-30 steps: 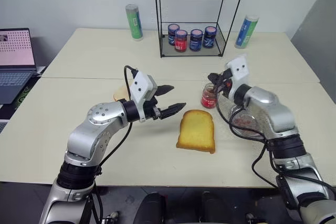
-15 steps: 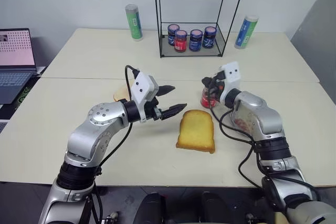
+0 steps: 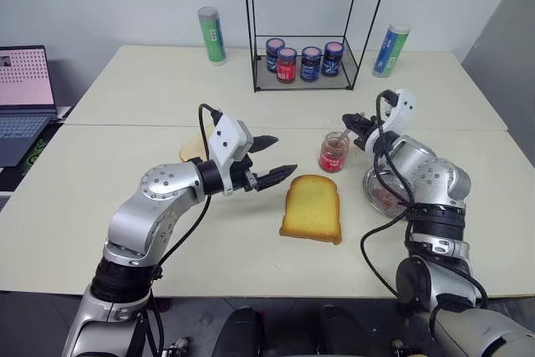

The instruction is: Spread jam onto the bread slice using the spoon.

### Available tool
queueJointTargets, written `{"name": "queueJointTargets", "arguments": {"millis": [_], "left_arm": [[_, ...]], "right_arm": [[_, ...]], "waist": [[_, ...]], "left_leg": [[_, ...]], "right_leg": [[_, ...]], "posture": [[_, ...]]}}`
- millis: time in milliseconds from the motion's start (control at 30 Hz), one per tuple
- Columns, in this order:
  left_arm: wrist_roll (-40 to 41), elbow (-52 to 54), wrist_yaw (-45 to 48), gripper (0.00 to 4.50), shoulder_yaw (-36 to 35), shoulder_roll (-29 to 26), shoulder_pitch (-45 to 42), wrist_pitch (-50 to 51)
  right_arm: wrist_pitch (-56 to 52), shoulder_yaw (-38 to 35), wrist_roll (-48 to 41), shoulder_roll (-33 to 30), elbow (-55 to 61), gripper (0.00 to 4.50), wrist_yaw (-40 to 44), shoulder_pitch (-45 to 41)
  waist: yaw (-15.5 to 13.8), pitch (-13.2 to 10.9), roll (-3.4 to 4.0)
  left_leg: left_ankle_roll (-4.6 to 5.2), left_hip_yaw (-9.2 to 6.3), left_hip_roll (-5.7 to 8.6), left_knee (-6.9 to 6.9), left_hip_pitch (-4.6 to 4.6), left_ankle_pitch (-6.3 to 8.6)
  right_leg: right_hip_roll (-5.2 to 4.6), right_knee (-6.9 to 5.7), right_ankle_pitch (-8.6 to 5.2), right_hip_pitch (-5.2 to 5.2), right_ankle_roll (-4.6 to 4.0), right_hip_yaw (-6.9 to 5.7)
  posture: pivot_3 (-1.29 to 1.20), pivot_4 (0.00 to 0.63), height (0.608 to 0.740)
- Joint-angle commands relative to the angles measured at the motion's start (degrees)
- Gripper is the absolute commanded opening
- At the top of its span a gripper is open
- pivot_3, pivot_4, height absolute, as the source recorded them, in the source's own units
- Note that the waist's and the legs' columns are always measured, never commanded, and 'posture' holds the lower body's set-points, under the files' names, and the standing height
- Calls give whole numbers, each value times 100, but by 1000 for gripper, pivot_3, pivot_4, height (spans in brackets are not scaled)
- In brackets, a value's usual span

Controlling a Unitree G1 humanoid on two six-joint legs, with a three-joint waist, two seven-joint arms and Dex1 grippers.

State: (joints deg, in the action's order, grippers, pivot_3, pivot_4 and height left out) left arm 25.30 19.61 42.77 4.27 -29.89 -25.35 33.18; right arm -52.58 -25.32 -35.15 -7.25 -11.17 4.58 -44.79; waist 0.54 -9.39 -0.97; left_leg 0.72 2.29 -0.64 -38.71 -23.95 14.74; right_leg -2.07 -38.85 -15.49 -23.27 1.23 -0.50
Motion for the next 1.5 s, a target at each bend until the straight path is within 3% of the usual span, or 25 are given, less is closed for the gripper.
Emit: {"name": "queueJointTargets", "arguments": {"millis": [33, 500, 1067, 1300, 1500], "left_arm": [[-11, 93, 6, 3661, -50, 9, -58, -128], [-46, 0, 121, 3661, -16, -6, -90, -210], [-62, -227, 410, 3661, 19, -35, -311, -272], [68, -357, 1021, 3661, -16, -287, -419, -378], [272, -10, 1846, 3661, 48, -799, 73, -458]], "right_arm": [[-189, -414, -447, -45, 160, 29, -260, -242], [-481, -1263, -1500, 99, 294, 29, -1300, -222], [-151, -1674, -2693, 273, 586, 29, -2155, -156], [-452, -1595, -3952, 247, 1398, 29, -2599, 105], [-723, -810, -5390, -3, 2684, 29, -3185, 847]], "waist": [[0, 0, 0], [27, 0, 0], [59, -1, 1], [95, -1, 1], [114, -1, 1]], "left_leg": [[0, 0, 0, 0, 0, 0], [1, 1, 0, 1, -1, 0], [1, 0, 0, 5, -2, 0], [1, 0, 0, 27, -1, 0], [0, 2, -2, 75, 3, 0]], "right_leg": [[0, 0, 0, 0, 0, 0], [0, 1, 0, 0, 1, 1], [2, 5, -1, 0, 2, 0], [2, 15, -1, -2, 1, 0], [2, 45, -5, -7, -4, 0]], "posture": [[0, 150, 740], [0, 150, 740], [0, 150, 740], [0, 150, 740], [0, 150, 740]]}}
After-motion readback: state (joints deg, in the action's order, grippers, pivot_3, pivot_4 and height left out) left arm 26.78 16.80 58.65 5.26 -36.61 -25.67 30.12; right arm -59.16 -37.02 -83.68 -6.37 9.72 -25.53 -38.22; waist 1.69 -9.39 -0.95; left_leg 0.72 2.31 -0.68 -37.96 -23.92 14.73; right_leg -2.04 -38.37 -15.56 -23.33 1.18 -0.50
